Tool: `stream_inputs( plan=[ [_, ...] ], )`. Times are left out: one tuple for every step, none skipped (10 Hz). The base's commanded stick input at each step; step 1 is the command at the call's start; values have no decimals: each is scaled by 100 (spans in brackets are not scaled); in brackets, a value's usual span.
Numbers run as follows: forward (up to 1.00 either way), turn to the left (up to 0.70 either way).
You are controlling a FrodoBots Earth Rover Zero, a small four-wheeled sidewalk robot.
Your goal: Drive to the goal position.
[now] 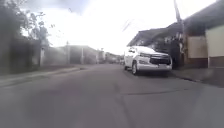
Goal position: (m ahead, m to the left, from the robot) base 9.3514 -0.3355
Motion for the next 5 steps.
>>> stream_inputs(
  plan=[
    [100,0],
    [100,0],
    [100,0],
    [100,0],
    [100,-11]
  ],
)
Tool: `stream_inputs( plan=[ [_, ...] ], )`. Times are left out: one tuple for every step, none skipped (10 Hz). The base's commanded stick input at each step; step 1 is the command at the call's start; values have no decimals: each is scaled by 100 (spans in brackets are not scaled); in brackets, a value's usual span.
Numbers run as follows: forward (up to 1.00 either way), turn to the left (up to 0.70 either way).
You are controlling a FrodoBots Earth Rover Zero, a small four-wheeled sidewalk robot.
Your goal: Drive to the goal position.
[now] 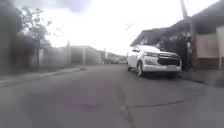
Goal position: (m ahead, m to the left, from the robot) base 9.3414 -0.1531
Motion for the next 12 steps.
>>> stream_inputs(
  plan=[
    [100,-30],
    [100,-40],
    [100,-12],
    [100,0],
    [100,0],
    [100,0],
    [100,0],
    [100,0],
    [100,0],
    [100,0],
    [100,0],
    [100,0]
  ],
)
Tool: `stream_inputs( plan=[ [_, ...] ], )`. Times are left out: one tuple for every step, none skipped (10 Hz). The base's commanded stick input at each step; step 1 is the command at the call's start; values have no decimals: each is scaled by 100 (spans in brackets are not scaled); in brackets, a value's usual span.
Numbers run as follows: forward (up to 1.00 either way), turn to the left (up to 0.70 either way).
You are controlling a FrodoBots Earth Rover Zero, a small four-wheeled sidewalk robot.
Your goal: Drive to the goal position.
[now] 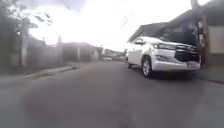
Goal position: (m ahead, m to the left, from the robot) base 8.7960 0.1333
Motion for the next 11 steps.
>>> stream_inputs(
  plan=[
    [100,0],
    [100,0],
    [100,0],
    [100,0],
    [100,0],
    [100,0],
    [100,0],
    [100,0],
    [100,0],
    [100,0],
    [100,0]
  ],
)
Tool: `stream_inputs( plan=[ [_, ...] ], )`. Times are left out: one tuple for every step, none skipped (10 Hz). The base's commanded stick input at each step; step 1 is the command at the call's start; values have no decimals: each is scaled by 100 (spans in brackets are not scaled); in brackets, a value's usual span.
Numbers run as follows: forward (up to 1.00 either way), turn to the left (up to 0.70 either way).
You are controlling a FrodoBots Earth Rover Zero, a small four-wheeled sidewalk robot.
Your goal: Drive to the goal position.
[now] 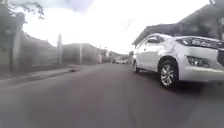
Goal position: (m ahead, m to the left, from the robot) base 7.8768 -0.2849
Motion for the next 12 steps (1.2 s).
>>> stream_inputs(
  plan=[
    [100,0],
    [100,0],
    [100,0],
    [100,0],
    [100,0],
    [100,0],
    [100,0],
    [100,0],
    [100,0],
    [100,-34],
    [100,-40],
    [100,-40]
  ],
)
